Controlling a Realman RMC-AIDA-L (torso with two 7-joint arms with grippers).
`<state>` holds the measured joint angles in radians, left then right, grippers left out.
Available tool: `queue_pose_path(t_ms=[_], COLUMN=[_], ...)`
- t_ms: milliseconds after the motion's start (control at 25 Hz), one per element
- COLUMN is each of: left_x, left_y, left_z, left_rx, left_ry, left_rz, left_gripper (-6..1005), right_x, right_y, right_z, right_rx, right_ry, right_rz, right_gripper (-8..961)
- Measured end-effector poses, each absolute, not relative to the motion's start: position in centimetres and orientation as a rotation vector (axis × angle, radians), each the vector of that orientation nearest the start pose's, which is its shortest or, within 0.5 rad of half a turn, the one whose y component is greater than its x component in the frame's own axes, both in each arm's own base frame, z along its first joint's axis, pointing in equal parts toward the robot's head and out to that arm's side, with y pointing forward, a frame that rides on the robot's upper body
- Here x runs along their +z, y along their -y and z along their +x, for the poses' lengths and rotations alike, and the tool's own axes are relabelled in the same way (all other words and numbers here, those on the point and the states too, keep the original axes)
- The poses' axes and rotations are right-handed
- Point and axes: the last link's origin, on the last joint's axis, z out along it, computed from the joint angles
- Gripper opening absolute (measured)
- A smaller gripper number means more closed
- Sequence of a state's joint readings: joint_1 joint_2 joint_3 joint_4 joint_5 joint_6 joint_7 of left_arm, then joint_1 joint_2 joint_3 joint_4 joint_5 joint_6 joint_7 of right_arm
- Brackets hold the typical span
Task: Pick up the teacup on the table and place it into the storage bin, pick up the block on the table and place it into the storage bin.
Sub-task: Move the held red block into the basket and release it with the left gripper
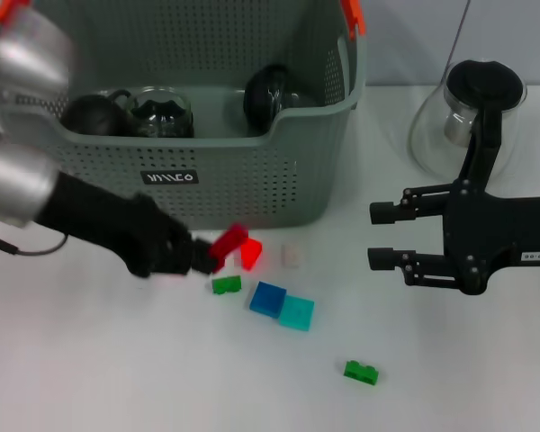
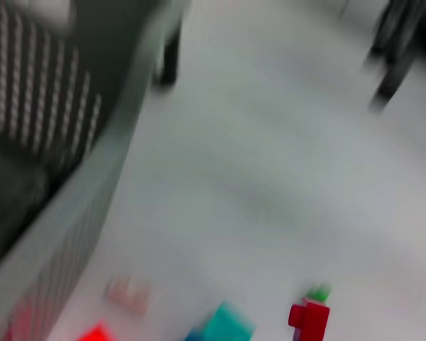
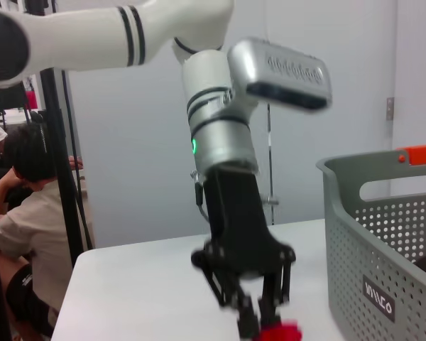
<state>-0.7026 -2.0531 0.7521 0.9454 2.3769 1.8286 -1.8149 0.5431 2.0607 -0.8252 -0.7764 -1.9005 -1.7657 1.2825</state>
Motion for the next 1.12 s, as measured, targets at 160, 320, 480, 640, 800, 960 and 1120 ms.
queue_pose_path(t_ms=[160,320,480,640,800,960,1120], left_x=[6.5,10.3,14.6,16.8,16.0,13.4,9.7], left_y=[-34.6,-35.7,-37.5,-41.3,-43.8,-45.9,-47.2], left_z=[-22.0,-21.4,-19.6,-16.4,-14.6,-13.7,-14.0], left_rx=[-0.616,-0.967,-1.076,-0.712,-0.336,0.013,0.253], left_ry=[0.771,0.785,0.796,0.895,0.922,0.893,0.816], left_rz=[-3.015,-2.815,-2.612,-2.498,-2.437,-2.376,-2.285], left_gripper=[204,212,219,227,235,243,250], right_x=[1.4,1.5,1.5,1.6,1.6,1.5,1.4], right_y=[-31.9,-31.9,-31.9,-31.9,-31.9,-31.9,-31.9], right_z=[21.9,21.8,21.8,21.8,21.8,21.8,21.7], right_rx=[0.804,0.815,0.819,0.822,0.826,0.83,0.827], right_ry=[-0.177,-0.175,-0.175,-0.179,-0.182,-0.182,-0.183], right_rz=[-2.933,-2.933,-2.928,-2.923,-2.923,-2.925,-2.925], right_gripper=[534,534,534,534,534,534,534])
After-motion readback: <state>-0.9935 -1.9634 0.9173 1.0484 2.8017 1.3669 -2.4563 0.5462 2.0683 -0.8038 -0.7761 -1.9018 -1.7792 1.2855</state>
